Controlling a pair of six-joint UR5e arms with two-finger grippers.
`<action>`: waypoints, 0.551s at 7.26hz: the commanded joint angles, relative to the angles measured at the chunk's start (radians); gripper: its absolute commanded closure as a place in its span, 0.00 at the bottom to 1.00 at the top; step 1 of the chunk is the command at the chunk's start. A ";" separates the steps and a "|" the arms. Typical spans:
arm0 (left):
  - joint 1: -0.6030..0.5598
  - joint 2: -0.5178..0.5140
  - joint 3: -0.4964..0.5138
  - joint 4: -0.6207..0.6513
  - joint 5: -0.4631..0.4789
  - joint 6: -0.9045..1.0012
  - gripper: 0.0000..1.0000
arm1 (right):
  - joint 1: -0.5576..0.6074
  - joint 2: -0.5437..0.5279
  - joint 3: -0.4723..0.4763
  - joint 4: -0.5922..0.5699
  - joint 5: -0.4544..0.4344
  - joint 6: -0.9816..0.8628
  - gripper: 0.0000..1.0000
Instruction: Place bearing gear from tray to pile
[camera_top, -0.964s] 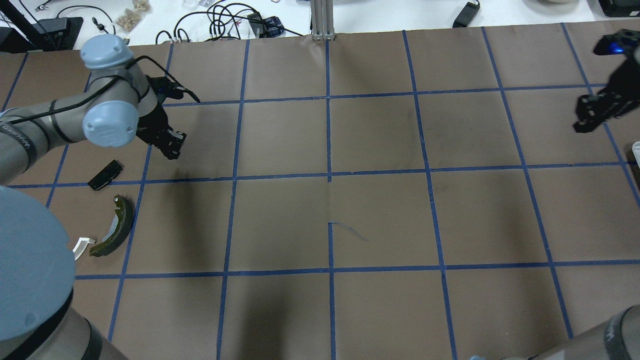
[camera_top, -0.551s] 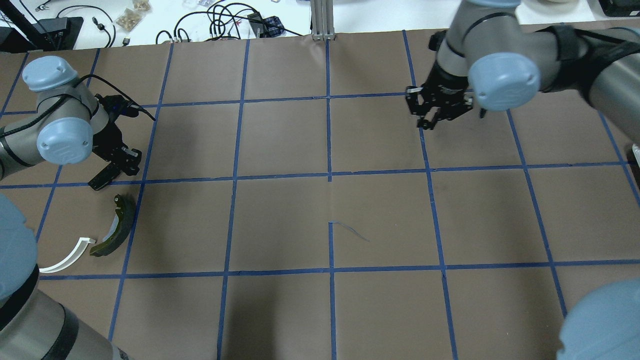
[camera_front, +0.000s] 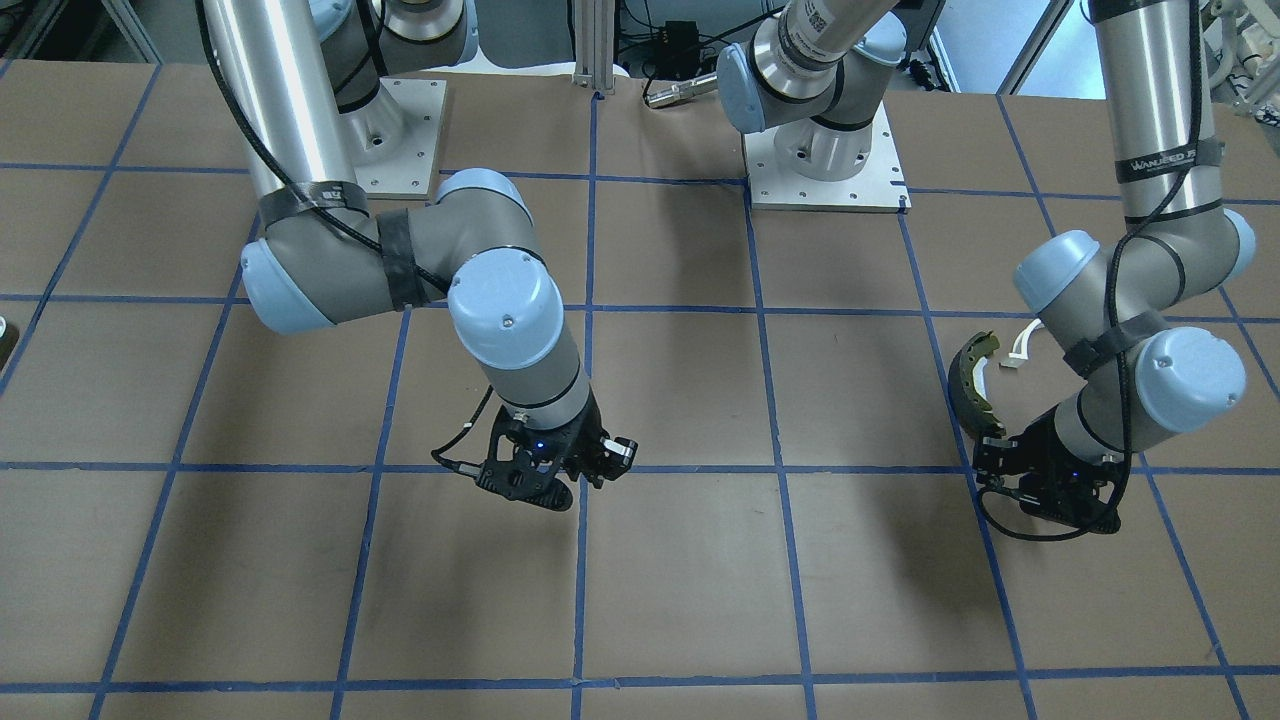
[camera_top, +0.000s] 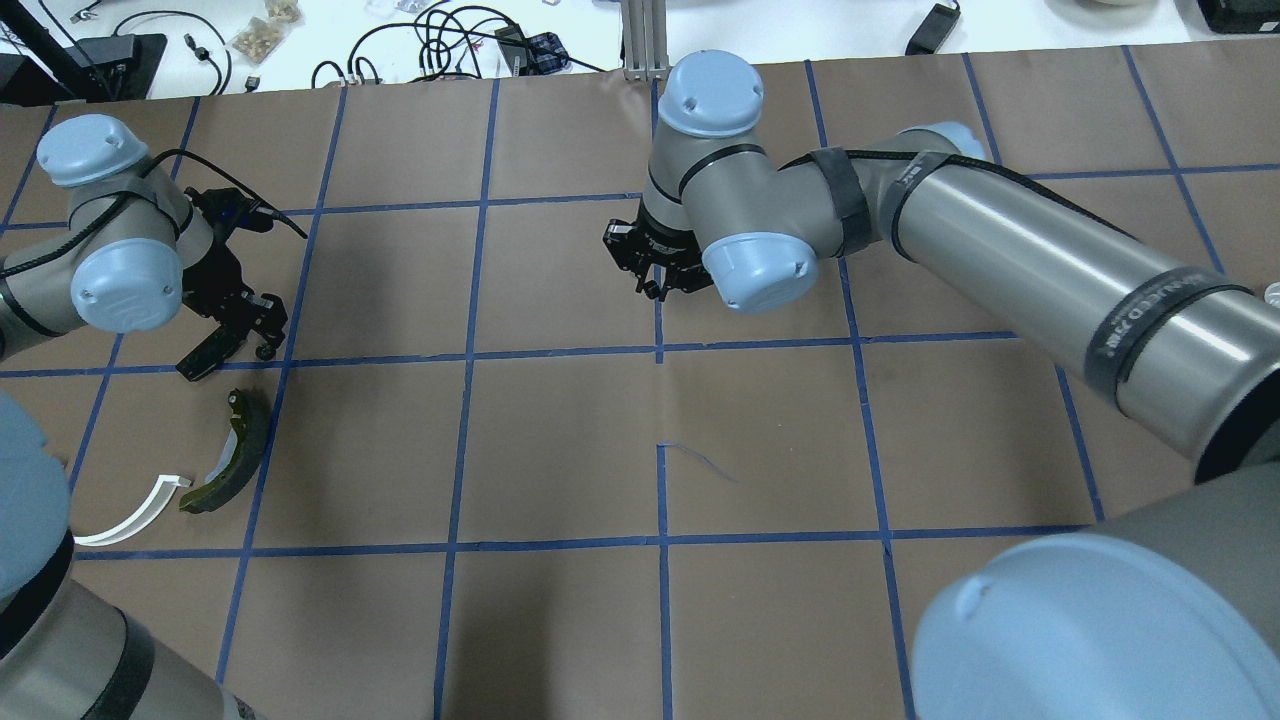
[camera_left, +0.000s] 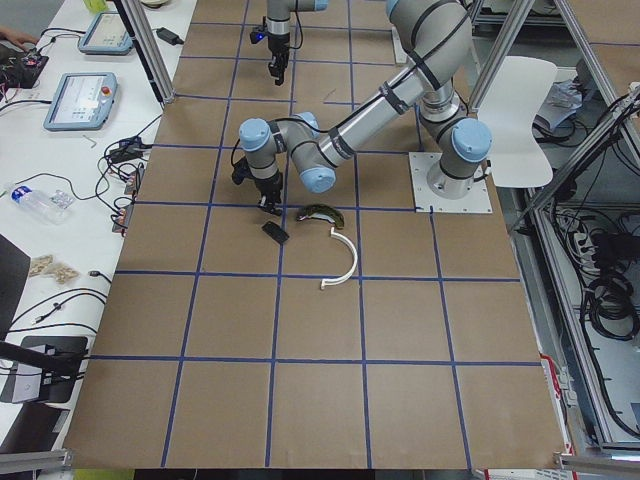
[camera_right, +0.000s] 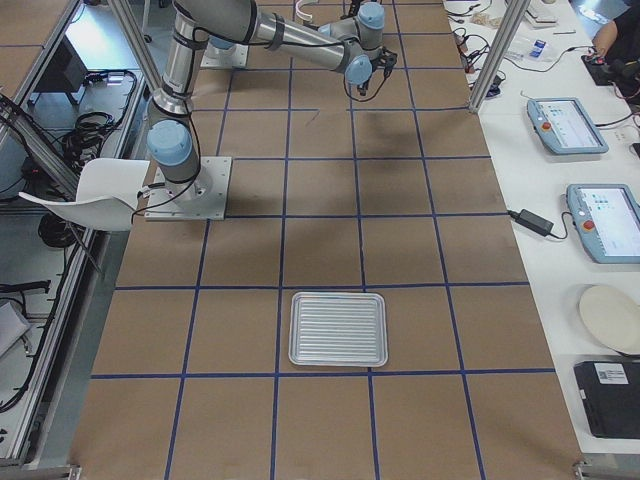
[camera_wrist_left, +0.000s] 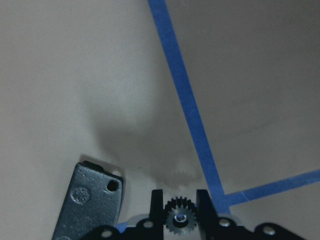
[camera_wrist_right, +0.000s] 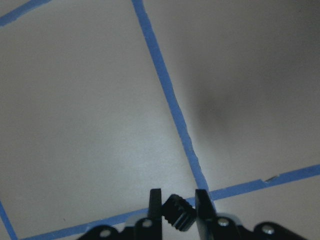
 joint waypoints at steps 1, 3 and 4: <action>-0.007 0.018 0.003 -0.005 -0.009 -0.004 0.24 | 0.019 0.039 -0.002 -0.020 -0.013 0.007 0.83; -0.033 0.054 0.008 -0.017 -0.046 -0.021 0.22 | 0.020 0.040 0.003 -0.003 -0.063 -0.003 0.17; -0.066 0.068 0.008 -0.024 -0.046 -0.083 0.22 | 0.025 0.036 0.003 0.006 -0.072 -0.008 0.00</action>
